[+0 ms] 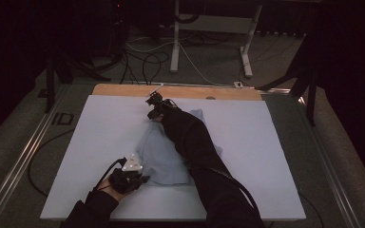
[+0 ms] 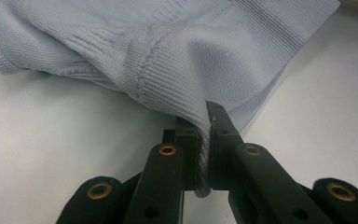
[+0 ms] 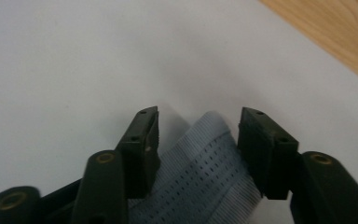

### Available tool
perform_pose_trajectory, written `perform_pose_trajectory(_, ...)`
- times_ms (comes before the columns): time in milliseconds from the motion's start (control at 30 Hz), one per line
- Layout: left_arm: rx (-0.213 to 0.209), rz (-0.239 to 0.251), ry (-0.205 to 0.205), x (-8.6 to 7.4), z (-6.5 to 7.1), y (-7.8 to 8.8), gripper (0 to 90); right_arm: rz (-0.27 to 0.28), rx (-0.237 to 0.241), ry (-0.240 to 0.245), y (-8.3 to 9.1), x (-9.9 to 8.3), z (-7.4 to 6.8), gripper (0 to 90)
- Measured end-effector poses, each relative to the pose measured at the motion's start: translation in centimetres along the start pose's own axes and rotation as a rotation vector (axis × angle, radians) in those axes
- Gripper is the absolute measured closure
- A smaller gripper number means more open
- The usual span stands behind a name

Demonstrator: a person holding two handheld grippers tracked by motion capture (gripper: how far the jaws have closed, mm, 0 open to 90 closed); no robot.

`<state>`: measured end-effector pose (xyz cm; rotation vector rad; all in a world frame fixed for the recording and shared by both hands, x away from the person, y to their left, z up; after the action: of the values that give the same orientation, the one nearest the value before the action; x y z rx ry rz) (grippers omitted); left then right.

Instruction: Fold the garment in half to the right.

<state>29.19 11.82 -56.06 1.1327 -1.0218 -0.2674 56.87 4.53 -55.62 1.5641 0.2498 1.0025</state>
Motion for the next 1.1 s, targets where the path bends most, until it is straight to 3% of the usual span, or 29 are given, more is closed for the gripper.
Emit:
perform_pose_trajectory(200, 0.004, 0.000, -0.003, 0.0, 0.0, 0.0, 87.1, -0.035, -0.025, 0.029, -0.6, -0.2, -0.3, 57.7)
perform_pose_trajectory(433, 0.003, -0.001, 0.000, 0.0, 0.0, -0.1, 87.1, -0.038, -0.047, 0.054, -0.6, -0.4, 0.1, 74.2)
perform_pose_trajectory(533, 0.002, 0.000, 0.003, 0.0, -0.1, 0.0, 87.1, -0.040, -0.054, 0.061, -0.5, -0.4, 0.1, 77.2)
perform_pose_trajectory(567, 0.002, 0.003, 0.006, 0.0, -0.1, 0.0, 87.1, -0.034, -0.044, 0.067, -0.4, -0.4, 0.1, 85.7)
perform_pose_trajectory(800, -0.009, 0.015, -0.003, 0.1, 0.0, 0.1, 87.2, -0.014, -0.051, 0.133, 0.8, 0.0, 0.0, 87.4)
perform_pose_trajectory(1100, -0.011, 0.032, -0.015, 0.4, 0.2, 0.5, 87.2, 0.024, -0.045, 0.135, 2.4, 0.6, 0.1, 87.6)
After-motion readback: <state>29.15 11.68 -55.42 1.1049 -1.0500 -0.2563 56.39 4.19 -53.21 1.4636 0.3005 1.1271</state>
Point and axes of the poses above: each handheld gripper's, and its own axes: y roughly backward along the jaws, x roughly out of its top, z roughly to its right, the point moved 6 cm from there along -y, roughly forward along the jaws, and after that the axes turned 9 degrees about -z, right-handed, at the moved point
